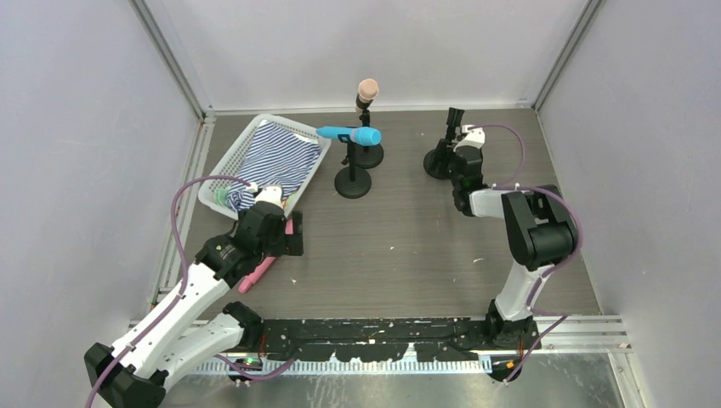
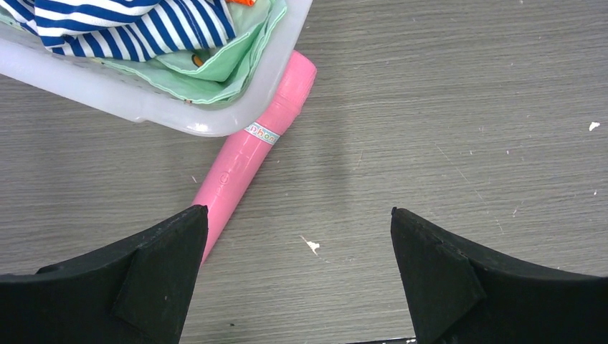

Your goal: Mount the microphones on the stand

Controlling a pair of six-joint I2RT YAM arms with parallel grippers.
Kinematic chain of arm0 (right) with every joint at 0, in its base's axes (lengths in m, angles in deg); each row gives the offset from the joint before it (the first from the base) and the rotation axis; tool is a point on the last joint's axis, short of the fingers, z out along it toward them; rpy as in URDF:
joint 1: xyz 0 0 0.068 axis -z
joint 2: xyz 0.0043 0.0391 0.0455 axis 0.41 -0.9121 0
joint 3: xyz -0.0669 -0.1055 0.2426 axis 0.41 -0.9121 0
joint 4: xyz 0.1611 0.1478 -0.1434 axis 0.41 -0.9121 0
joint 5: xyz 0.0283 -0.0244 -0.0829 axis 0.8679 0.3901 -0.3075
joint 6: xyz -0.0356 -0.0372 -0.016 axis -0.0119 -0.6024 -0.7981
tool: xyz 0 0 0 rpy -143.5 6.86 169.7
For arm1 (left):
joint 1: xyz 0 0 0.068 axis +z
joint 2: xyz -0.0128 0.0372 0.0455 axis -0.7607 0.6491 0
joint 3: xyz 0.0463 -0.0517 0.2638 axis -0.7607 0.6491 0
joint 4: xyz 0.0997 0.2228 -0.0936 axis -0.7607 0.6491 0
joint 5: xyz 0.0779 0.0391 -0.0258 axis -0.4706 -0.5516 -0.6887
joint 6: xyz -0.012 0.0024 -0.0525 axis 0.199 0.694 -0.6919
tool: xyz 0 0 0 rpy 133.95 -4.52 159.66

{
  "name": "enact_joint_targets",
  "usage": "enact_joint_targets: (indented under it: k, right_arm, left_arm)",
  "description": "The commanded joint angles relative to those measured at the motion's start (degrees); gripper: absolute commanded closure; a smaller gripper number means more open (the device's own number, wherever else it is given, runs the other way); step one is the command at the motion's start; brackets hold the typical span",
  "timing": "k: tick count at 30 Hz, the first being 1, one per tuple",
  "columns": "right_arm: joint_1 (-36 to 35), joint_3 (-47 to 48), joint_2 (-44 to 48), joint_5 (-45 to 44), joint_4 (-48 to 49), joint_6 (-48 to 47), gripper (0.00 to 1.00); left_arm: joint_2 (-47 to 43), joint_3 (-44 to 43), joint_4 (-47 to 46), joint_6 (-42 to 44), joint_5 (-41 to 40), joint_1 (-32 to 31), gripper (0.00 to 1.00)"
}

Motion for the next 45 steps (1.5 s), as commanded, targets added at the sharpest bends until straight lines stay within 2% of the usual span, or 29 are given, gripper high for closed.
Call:
enact_joint_targets:
  k: [1, 8, 16, 23, 27, 32, 36, 40, 45]
  right_arm:
    - [0.16, 3.43, -3.93, -1.97, 12.77, -1.91, 0.27]
    - [0.26, 5.78, -10.1, -1.82, 19.38, -1.92, 0.38]
    - [1.29, 7.04, -13.18, 1.17, 22.14, -2.02, 0.67]
    - [1.12, 2.41, -8.54, 6.09, 22.2, -2.95, 0.93]
    - [-1.01, -1.98, -3.27, 6.8, 20.22, -5.26, 0.99]
    - [-10.04, -8.61, 5.79, 1.67, 15.2, -12.51, 0.99]
    - [-20.29, -13.86, 14.07, -7.57, 11.51, -14.73, 0.99]
    - [-29.0, -19.17, 20.33, -14.14, 10.9, -13.12, 0.99]
    - [-39.19, -24.0, 24.63, -21.09, 10.04, -12.8, 0.99]
  left_arm:
    - [-0.47, -1.8, 0.13, 0.58, -0.26, 0.25, 0.0]
    - [-0.1, -1.78, 0.02, 0.75, -0.93, 0.2, 0.0]
    - [0.14, -1.78, 0.11, 0.58, -1.6, 0.23, 0.0]
    - [-0.25, -1.6, -0.14, 0.03, -2.13, 0.18, 0.0]
    - [-1.1, -1.35, -0.57, -0.97, -3.21, 0.25, 0.0]
    - [-2.96, -0.39, -0.72, -5.79, -3.52, 0.32, 0.0]
    - [-4.54, 1.1, 0.46, -12.52, -3.29, 0.28, 0.0]
    - [-5.73, 2.93, 1.77, -17.54, -3.5, 0.29, 0.0]
    - [-6.32, 3.56, 2.79, -18.46, -5.06, 0.29, 0.0]
